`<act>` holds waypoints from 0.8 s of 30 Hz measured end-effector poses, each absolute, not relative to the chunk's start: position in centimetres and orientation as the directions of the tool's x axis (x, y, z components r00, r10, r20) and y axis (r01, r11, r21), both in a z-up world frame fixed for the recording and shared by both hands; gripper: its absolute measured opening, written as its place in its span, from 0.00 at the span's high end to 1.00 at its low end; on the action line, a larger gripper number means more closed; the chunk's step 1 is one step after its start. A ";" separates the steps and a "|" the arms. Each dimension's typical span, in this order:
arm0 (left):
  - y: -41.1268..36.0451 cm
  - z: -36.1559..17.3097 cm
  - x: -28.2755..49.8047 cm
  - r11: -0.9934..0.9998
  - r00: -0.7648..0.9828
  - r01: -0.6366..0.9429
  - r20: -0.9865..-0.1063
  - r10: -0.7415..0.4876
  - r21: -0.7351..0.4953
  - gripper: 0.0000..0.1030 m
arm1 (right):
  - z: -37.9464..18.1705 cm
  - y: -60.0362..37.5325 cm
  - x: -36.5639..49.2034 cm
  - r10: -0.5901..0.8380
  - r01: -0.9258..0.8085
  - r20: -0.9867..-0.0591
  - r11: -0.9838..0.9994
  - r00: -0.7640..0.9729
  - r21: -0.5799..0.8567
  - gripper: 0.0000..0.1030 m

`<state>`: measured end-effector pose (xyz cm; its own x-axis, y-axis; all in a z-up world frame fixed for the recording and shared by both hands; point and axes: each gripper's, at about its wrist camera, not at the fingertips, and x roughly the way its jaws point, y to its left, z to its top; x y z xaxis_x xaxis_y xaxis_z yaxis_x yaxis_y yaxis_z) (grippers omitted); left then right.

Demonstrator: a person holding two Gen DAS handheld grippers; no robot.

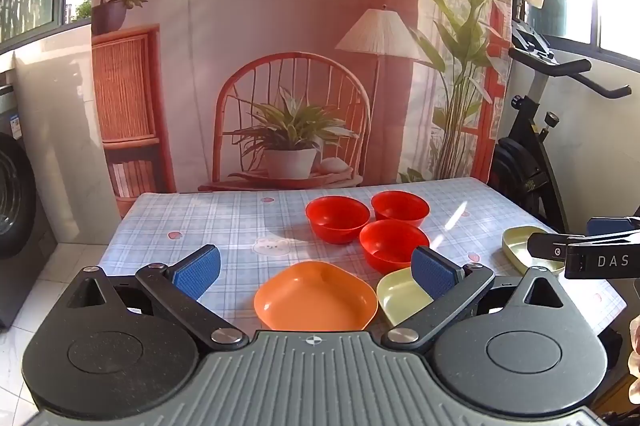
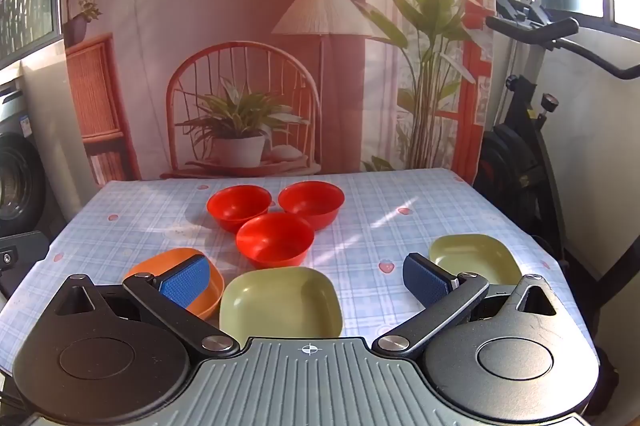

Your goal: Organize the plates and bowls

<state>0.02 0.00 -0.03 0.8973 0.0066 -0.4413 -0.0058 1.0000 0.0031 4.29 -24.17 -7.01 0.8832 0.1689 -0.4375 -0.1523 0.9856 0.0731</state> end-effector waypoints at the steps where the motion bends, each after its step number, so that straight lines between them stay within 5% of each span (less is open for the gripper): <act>1: -0.1 0.0 0.0 1.000 0.900 -0.003 -0.435 0.009 0.015 0.01 | -7.0 -24.2 4.3 0.170 -0.153 -0.438 0.985 0.883 0.074 0.00; 24: -0.1 -0.1 0.2 1.000 0.892 -0.018 -0.451 0.024 0.016 0.01 | -7.2 -24.1 4.4 0.177 -0.157 -0.442 0.984 0.880 0.082 0.00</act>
